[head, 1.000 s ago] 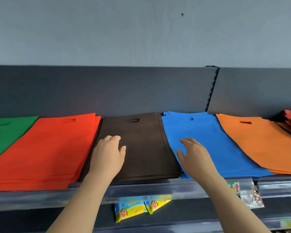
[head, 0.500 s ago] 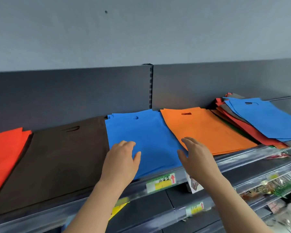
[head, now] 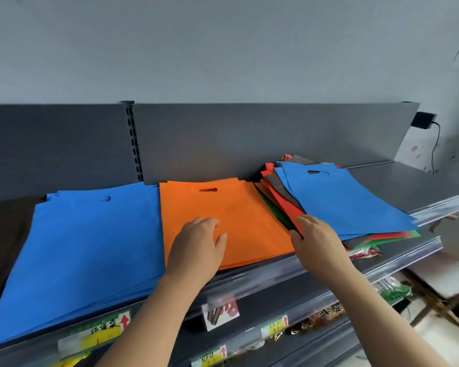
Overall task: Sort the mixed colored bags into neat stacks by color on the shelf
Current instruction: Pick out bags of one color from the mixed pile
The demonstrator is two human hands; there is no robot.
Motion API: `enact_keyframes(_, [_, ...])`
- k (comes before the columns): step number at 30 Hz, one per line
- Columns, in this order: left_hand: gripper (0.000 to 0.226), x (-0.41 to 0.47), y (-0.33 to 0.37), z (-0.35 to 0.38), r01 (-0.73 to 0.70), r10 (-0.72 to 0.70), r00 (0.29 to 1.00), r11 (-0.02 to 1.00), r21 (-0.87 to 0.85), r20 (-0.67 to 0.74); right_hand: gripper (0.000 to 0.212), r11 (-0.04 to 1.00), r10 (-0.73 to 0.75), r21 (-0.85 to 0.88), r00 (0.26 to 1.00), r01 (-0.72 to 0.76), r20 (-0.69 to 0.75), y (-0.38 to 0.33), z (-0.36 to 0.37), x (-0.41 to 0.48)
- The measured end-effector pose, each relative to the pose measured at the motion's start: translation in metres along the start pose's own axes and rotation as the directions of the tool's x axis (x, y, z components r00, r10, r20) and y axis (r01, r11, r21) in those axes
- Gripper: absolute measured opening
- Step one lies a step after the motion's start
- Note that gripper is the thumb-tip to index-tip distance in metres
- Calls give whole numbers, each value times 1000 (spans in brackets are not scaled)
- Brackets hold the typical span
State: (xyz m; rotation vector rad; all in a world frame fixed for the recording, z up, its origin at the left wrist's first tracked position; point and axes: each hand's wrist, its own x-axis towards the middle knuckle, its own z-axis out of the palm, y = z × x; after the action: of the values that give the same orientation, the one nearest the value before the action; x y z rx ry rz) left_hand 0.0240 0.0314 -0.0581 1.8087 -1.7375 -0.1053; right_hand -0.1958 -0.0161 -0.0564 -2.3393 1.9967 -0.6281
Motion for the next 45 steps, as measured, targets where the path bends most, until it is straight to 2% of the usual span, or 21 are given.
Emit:
enact_keyframes(3, [38,19,26,27,-10,10,999,1000,3,49,20,999,37,-26,999,-36,15,44,-1,18])
enact_keyframes(6, [36,37,49,49,-15,16,994,1000,-9,108,33,992,100,-82,995,-98,25,82,-3,37])
enact_keyframes(10, [33,61,74,75,-31,41,983,998,-57,179,25,974,221,-72,974,-216,59,118,-2,57])
enact_keyframes(12, [34,71,82,85,-30,47,974,996,-84,220,29,968,243,-81,966,-236,89,127,1,60])
enact_keyframes(17, [16,92,100,106,9,34,941,992,-126,335,27,990,139,-45,983,-134,121,126,5,53])
enact_keyframes(19, [20,98,104,113,58,17,930,980,-193,368,29,998,62,-19,990,-61,126,120,4,47])
enact_keyframes(20, [30,101,105,116,96,0,927,967,-237,375,30,1000,31,-1,991,-31,132,117,4,45])
enact_keyframes(23, [54,105,104,123,225,-97,925,919,-323,368,31,994,-22,112,991,8,129,119,-2,44])
enact_keyframes(25, [65,107,99,126,305,-168,922,872,-383,349,32,988,37,146,997,-47,70,134,-6,51])
enact_keyframes(26, [66,107,97,127,331,-193,921,846,-418,338,34,988,105,108,993,-110,52,144,-8,56])
enact_keyframes(27, [63,108,95,128,354,-211,918,820,-451,336,34,985,165,46,985,-167,49,155,-8,61])
enact_keyframes(29, [41,108,92,132,386,-226,909,771,-506,350,29,975,216,-67,974,-211,72,168,-7,67])
enact_keyframes(31, [19,107,94,134,411,-232,901,729,-547,368,29,985,160,-83,983,-152,93,169,-2,69])
enact_keyframes(32, [16,107,95,135,423,-244,898,707,-567,366,29,993,111,-54,989,-106,100,167,0,69])
enact_keyframes(34, [16,105,98,136,432,-281,900,670,-604,333,28,1000,8,22,995,-11,104,165,-3,67])
enact_keyframes(36, [15,104,101,137,441,-311,897,628,-641,313,31,995,21,92,996,-28,81,174,-11,71])
enact_keyframes(37, [13,103,102,138,451,-321,892,608,-653,318,34,994,70,80,995,-76,76,181,-16,74])
enact_keyframes(40, [11,98,110,142,472,-322,881,573,-670,345,30,981,176,-103,978,-165,110,206,-21,82])
enact_keyframes(42, [13,94,116,147,469,-308,883,572,-673,354,28,985,124,-136,983,-106,135,208,-20,79])
enact_keyframes(45, [21,93,122,153,448,-357,891,593,-669,281,36,1000,-4,30,992,0,129,204,-18,70])
